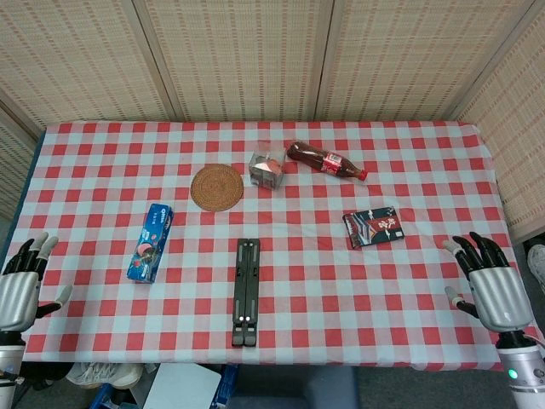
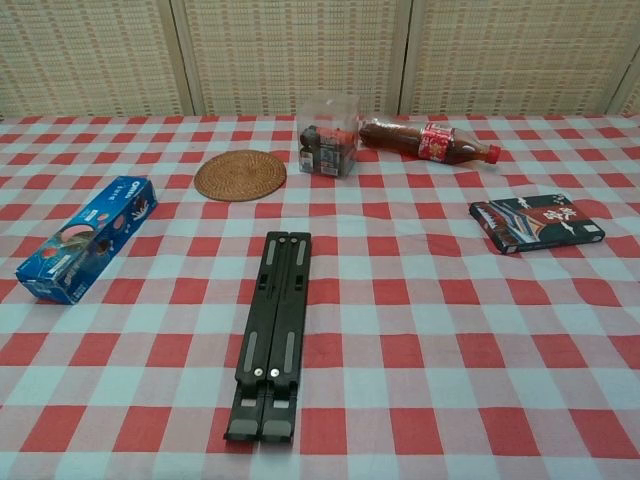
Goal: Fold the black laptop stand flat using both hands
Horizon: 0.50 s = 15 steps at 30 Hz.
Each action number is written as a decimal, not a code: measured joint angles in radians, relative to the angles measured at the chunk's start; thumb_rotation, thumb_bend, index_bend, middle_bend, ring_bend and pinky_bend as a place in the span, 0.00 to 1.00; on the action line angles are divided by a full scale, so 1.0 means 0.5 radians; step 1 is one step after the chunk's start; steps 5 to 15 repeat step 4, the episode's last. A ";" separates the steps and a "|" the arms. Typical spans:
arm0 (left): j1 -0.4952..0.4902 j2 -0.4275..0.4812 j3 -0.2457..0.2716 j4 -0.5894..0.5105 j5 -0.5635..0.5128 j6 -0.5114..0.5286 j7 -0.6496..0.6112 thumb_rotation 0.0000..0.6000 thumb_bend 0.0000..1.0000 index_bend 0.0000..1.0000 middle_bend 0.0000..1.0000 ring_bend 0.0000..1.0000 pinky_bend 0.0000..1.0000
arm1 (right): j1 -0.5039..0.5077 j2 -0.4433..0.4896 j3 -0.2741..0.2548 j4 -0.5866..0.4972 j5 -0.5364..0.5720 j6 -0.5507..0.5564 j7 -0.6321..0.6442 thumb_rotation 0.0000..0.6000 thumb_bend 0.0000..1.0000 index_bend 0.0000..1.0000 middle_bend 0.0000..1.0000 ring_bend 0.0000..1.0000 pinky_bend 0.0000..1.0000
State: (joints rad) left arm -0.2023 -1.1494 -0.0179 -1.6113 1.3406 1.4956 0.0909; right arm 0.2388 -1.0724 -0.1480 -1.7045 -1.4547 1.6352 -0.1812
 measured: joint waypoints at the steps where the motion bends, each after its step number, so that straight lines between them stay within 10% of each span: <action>1: 0.027 0.003 0.009 -0.010 0.020 0.032 -0.004 1.00 0.27 0.07 0.00 0.00 0.17 | -0.027 0.003 -0.004 0.010 -0.005 0.008 0.017 1.00 0.19 0.19 0.16 0.06 0.11; 15: 0.088 0.005 0.028 -0.028 0.076 0.107 -0.002 1.00 0.27 0.07 0.00 0.00 0.17 | -0.096 0.010 -0.003 0.033 -0.015 0.026 0.067 1.00 0.19 0.19 0.16 0.05 0.10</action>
